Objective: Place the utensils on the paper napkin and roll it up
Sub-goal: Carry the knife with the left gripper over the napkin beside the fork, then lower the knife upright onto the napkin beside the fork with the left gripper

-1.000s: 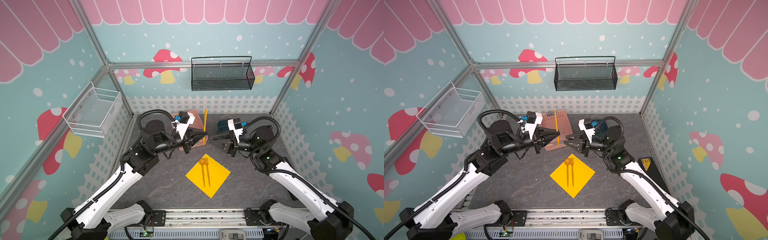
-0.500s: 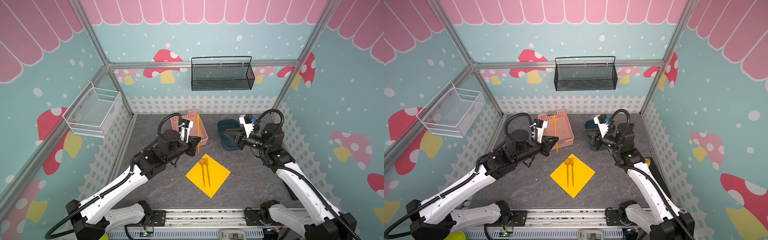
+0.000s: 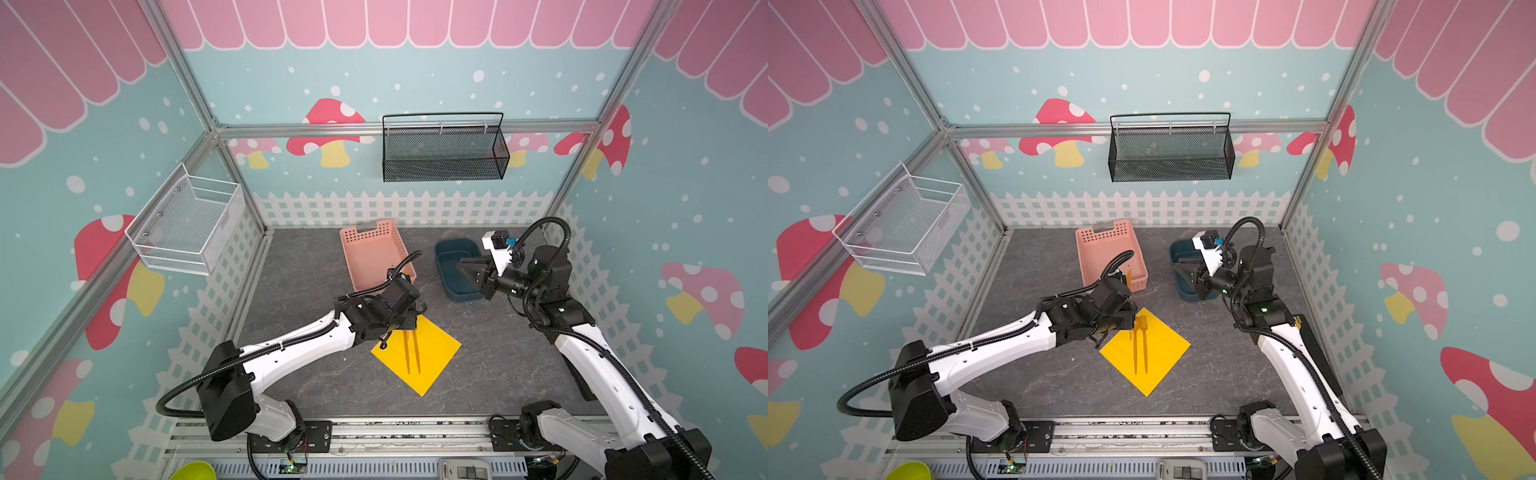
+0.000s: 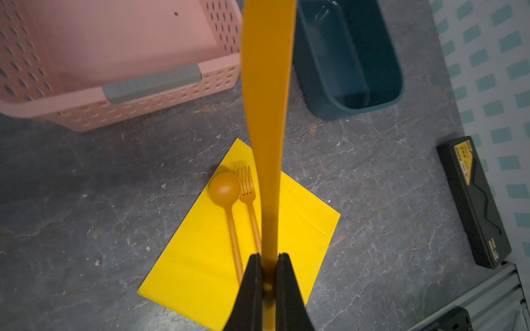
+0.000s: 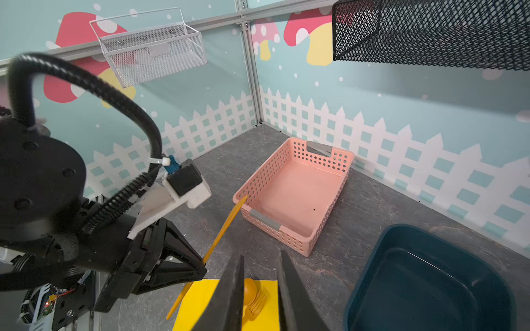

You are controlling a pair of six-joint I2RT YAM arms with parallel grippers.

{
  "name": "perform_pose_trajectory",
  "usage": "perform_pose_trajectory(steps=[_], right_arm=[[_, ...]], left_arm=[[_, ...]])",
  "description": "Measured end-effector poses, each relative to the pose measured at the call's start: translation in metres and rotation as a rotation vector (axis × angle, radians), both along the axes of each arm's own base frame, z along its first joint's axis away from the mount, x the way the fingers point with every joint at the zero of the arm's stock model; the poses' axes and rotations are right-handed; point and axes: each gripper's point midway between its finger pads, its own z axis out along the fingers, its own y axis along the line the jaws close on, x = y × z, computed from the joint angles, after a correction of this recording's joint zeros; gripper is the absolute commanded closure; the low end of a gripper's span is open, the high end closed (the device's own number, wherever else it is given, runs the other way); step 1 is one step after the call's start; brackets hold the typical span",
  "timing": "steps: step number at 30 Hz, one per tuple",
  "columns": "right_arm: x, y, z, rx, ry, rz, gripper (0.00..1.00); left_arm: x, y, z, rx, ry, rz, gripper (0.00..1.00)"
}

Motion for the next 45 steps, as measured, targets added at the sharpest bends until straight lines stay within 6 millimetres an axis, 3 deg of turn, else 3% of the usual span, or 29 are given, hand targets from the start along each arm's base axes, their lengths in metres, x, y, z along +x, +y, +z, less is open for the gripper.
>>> perform_pose_trajectory(steps=[6,13,19,33,45], right_arm=[[0.004,-0.006,-0.003,-0.024,-0.013,-0.021,0.78],[0.007,-0.01,-0.005,-0.044,-0.026,-0.045,0.78],[0.011,-0.019,-0.006,-0.072,-0.034,-0.103,0.78],[0.046,-0.077,-0.049,-0.195,0.095,-0.398,0.78],[0.046,-0.08,-0.05,-0.196,0.101,-0.404,0.78]], left_arm=[[-0.003,-0.019,-0.032,0.026,0.124,0.062,1.0],[-0.008,-0.054,-0.056,0.037,0.225,0.064,1.0],[-0.011,-0.07,-0.077,0.074,0.284,0.064,1.0],[-0.019,-0.065,-0.112,0.177,0.364,0.087,0.99],[-0.025,-0.057,-0.125,0.231,0.4,0.092,0.98]])
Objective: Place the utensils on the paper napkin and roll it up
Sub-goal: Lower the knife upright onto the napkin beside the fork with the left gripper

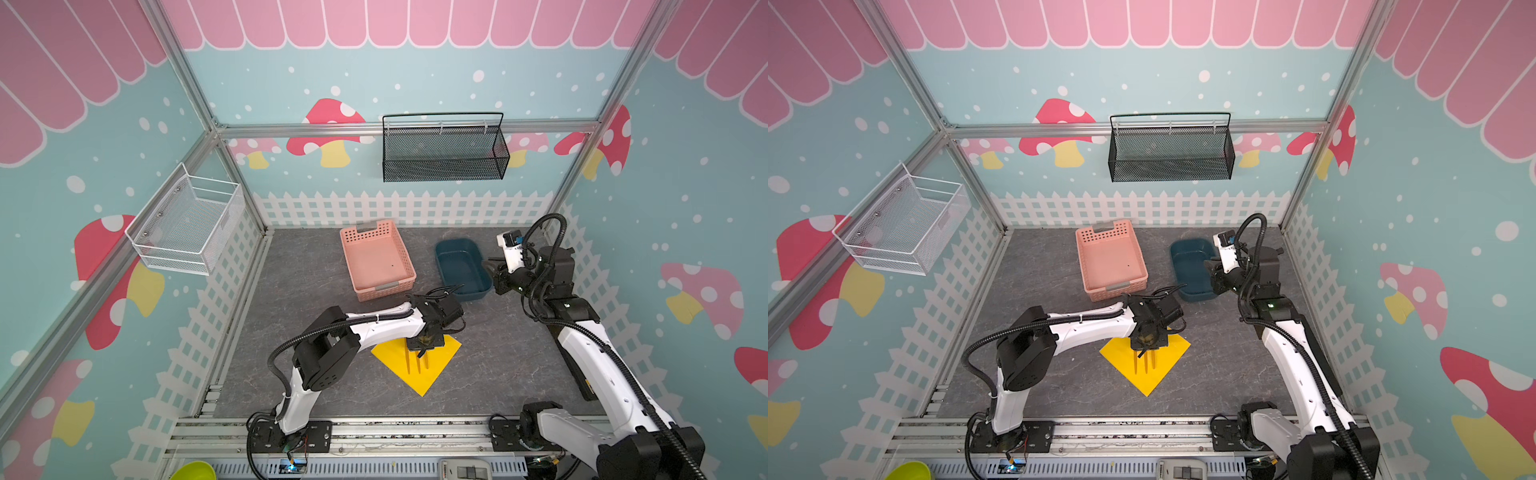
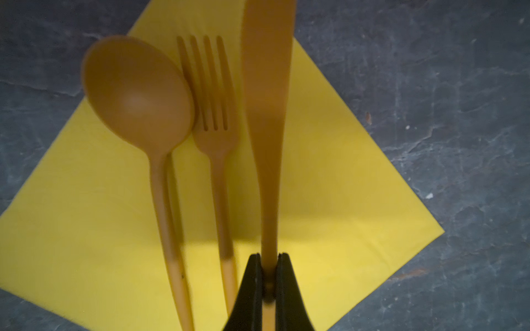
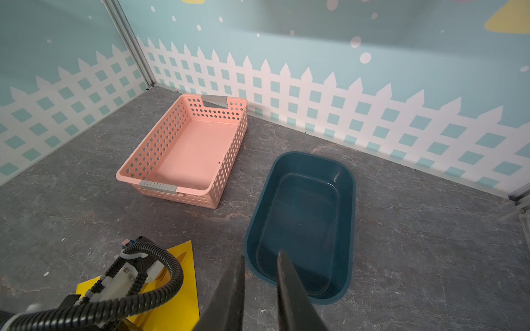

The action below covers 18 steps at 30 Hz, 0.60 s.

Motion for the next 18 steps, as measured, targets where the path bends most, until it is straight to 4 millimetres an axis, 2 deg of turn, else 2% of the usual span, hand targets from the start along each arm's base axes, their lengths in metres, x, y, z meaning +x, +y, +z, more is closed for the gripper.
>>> perform_pose_trajectory(steps=[18], right_arm=[[-0.0015,0.0029,0.0005,0.008,0.001,0.018,0.78]], left_arm=[[-0.0029,0.001,-0.0044,0.007,0.019,0.005,0.97]])
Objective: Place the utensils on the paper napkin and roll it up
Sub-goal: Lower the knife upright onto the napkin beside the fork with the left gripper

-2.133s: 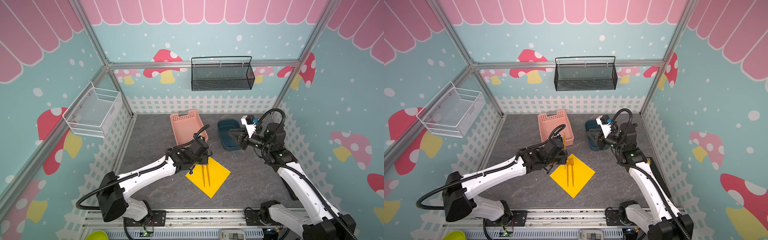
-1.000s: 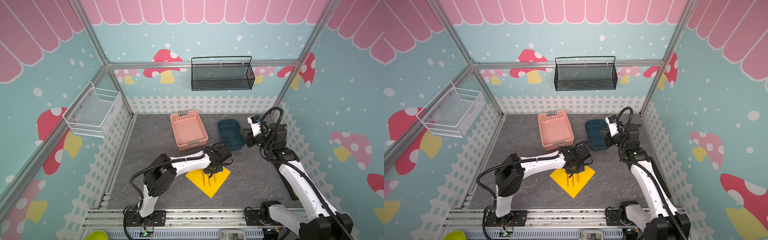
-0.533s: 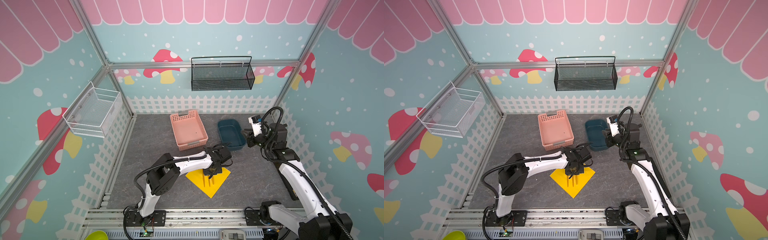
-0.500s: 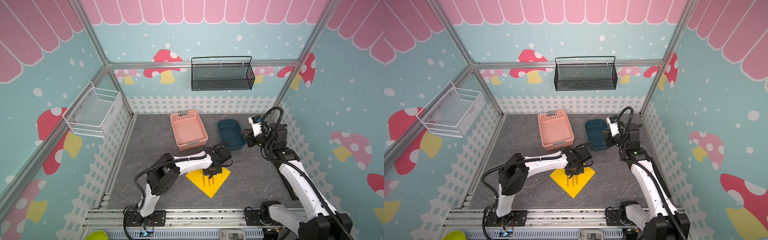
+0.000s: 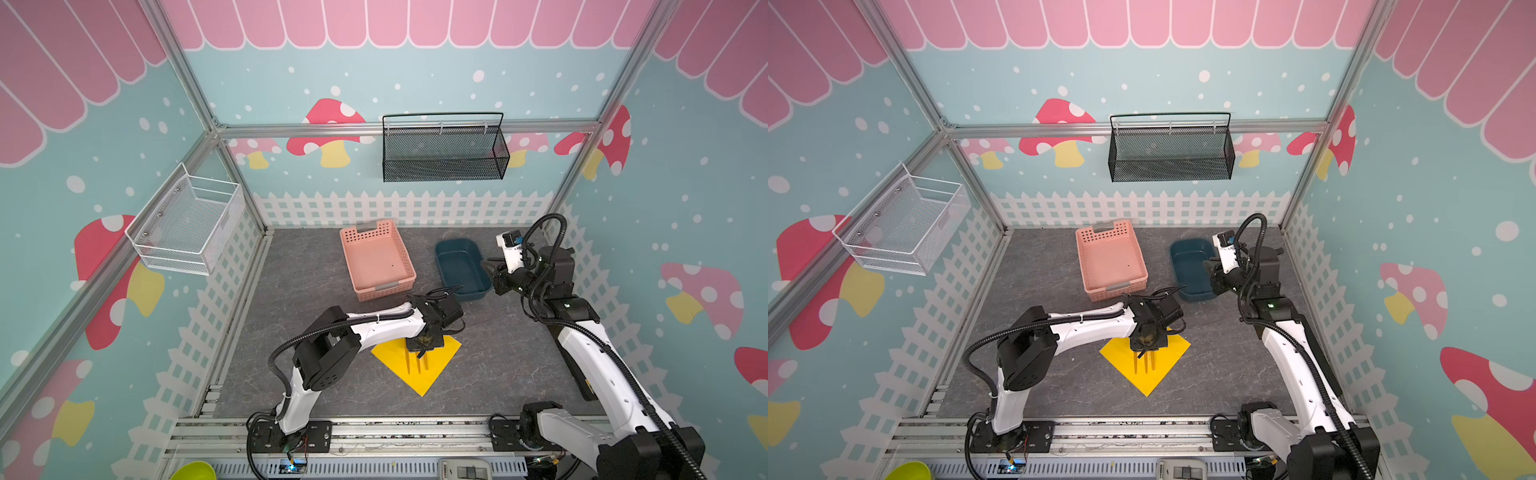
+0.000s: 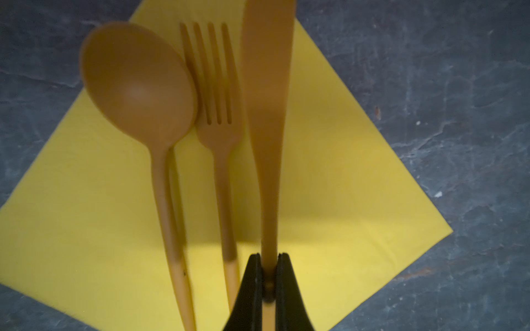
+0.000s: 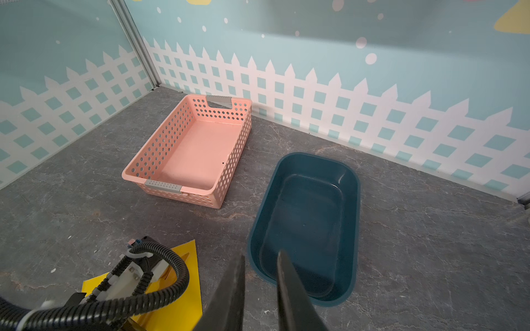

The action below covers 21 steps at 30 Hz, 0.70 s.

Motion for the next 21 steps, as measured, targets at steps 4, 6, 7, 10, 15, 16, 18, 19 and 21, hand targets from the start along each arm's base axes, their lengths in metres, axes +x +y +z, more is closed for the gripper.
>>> perform_pose_trajectory(steps=[4,6,7,10,15,16,18,19,21], right_arm=[[0.0,0.001,0.0,0.002,0.0,0.004,0.78],[-0.001,0.001,0.0,0.002,0.001,0.006,0.78],[-0.001,0.001,0.0,0.003,0.001,0.006,0.78],[0.0,0.001,0.0,0.003,0.0,0.006,0.78],[-0.001,0.001,0.0,0.003,0.0,0.006,0.78],[-0.001,0.001,0.0,0.003,0.001,0.006,0.78],[-0.001,0.001,0.0,0.003,0.001,0.006,0.78],[-0.001,0.001,0.0,0.003,0.001,0.007,0.78],[-0.001,0.001,0.0,0.003,0.001,0.007,0.78]], left_arm=[[-0.001,0.001,-0.005,0.009,0.01,0.0,0.96],[-0.001,0.001,-0.007,0.013,0.013,-0.001,0.96],[-0.002,0.001,-0.008,0.014,0.015,-0.001,0.96],[-0.002,0.001,-0.011,0.017,0.022,-0.001,0.96],[-0.003,0.0,-0.013,0.018,0.03,-0.002,0.95],[-0.003,0.0,-0.013,0.018,0.03,-0.002,0.95],[-0.003,0.0,-0.013,0.02,0.03,-0.002,0.95],[-0.003,0.0,-0.013,0.02,0.03,-0.002,0.95],[-0.003,0.0,-0.013,0.019,0.03,-0.002,0.95]])
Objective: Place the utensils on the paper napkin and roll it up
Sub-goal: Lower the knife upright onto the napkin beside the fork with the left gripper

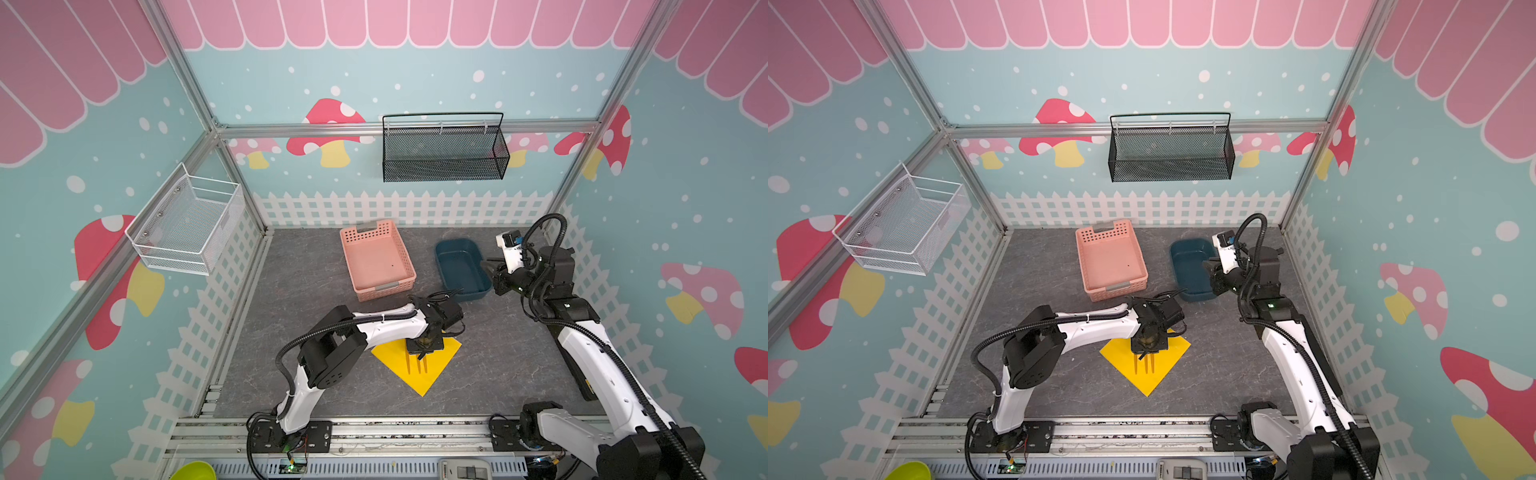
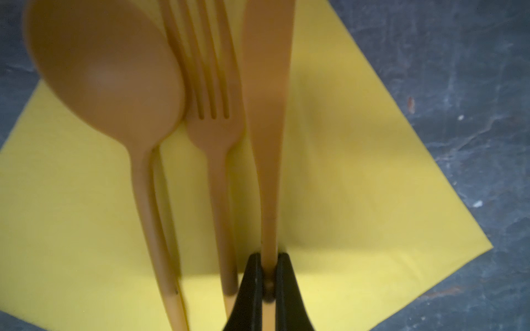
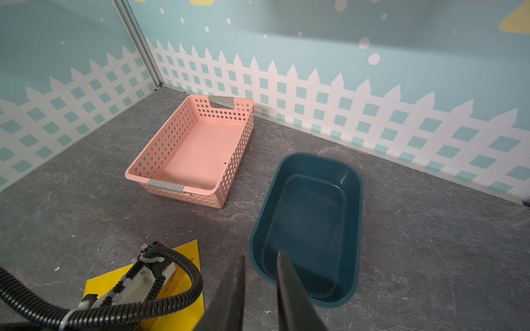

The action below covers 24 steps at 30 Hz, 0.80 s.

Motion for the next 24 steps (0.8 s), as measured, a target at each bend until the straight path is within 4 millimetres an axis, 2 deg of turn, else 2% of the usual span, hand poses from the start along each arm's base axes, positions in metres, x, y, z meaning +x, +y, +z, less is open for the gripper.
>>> perform_pose_trajectory(steps=[12,24], right_arm=[[-0.0005,0.001,0.0002,0.002,0.0,0.006,0.78],[-0.0007,0.0012,0.0004,0.003,0.0,0.008,0.78]], left_arm=[[0.0004,-0.0006,0.0008,-0.001,-0.001,0.0,0.97],[0.0017,-0.0026,0.0031,-0.009,-0.004,0.012,0.88]])
